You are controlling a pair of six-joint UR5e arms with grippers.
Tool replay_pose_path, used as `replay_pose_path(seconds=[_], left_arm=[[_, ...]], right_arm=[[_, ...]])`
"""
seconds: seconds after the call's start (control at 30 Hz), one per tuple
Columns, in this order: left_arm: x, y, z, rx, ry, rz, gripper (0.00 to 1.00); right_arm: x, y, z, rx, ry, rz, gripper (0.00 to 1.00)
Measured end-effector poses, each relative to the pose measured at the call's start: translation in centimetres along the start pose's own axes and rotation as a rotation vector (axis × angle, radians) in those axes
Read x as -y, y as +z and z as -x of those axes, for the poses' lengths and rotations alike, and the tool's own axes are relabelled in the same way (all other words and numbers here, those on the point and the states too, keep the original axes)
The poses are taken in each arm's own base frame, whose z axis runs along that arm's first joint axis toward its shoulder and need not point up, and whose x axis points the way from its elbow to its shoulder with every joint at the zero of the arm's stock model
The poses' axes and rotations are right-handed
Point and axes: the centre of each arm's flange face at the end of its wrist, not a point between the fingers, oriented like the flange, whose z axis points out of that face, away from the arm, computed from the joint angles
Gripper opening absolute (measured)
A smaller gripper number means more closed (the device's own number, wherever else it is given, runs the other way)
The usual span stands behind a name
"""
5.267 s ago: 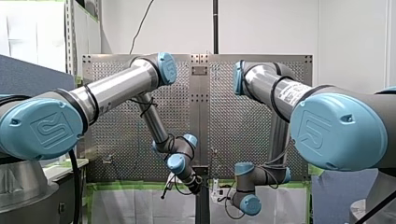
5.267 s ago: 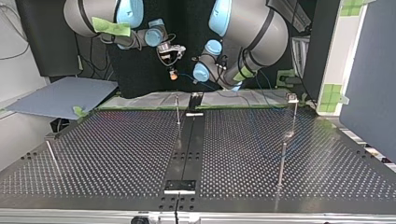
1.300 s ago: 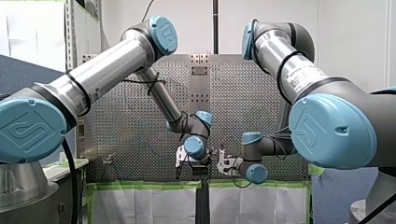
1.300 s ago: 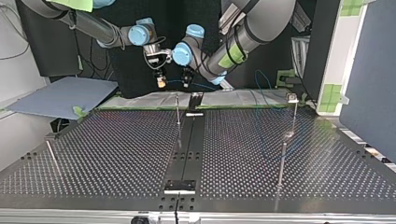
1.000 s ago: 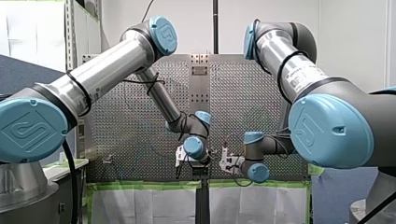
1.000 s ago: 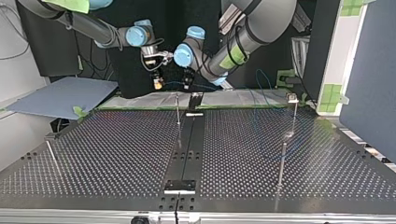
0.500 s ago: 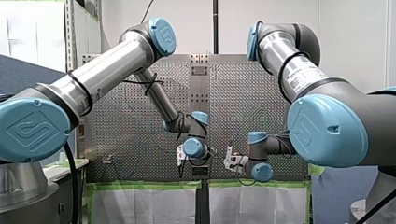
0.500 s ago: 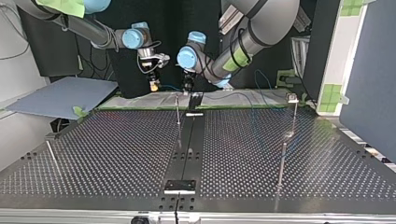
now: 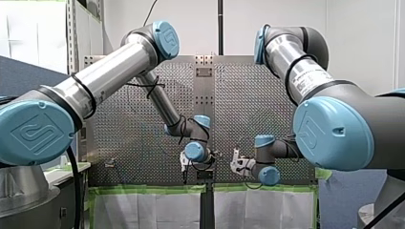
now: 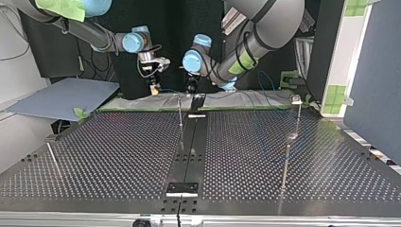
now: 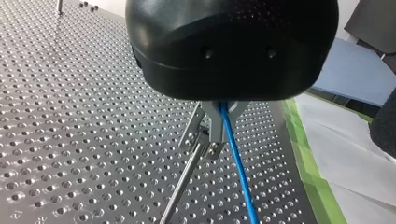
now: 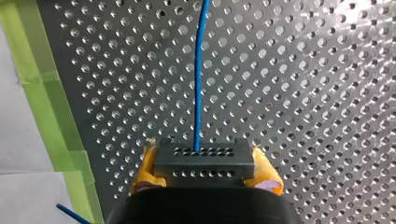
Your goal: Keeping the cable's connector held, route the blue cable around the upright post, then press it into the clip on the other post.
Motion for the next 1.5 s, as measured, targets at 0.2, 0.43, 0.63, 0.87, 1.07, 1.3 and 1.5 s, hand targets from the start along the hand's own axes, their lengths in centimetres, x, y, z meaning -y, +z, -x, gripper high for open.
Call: replay_pose_path(seconds=[0.2, 0.43, 0.63, 0.87, 1.07, 1.3, 1.5], left_arm=[[-0.9, 0.3, -1.7, -0.035, 0.002, 0.007, 0.01], [-1.4, 0.8, -1.9, -0.023, -0.007, 0.002, 0.01], [-1.8, 1.2, -1.6, -0.009, -0.013, -0.001, 0.01], [-2.3, 1.7, -1.3, -0.002, -0.015, -0.014, 0.01], [-2.4, 2.1, -1.0, 0.004, -0.03, -0.033, 0.01], [-2.1, 3.3, 0.4, 0.018, -0.063, -0.061, 0.01], [-1.6, 4.3, 1.7, 0.036, -0.097, -0.083, 0.01]], right_arm=[[-0.8, 0.3, -0.2, -0.005, 0.002, 0.009, 0.0], [-2.0, 0.5, 1.2, 0.016, 0.003, 0.023, 0.0], [-2.6, 0.9, 1.4, 0.016, -0.008, 0.032, 0.0], [-2.8, 1.6, 1.0, 0.009, -0.032, 0.032, 0.0], [-3.0, 2.2, 0.7, 0.007, -0.024, 0.032, 0.0], [-3.1, 3.1, 0.2, 0.004, -0.01, 0.015, 0.0], [-3.1, 3.9, -0.2, 0.015, -0.006, 0.009, 0.0]])
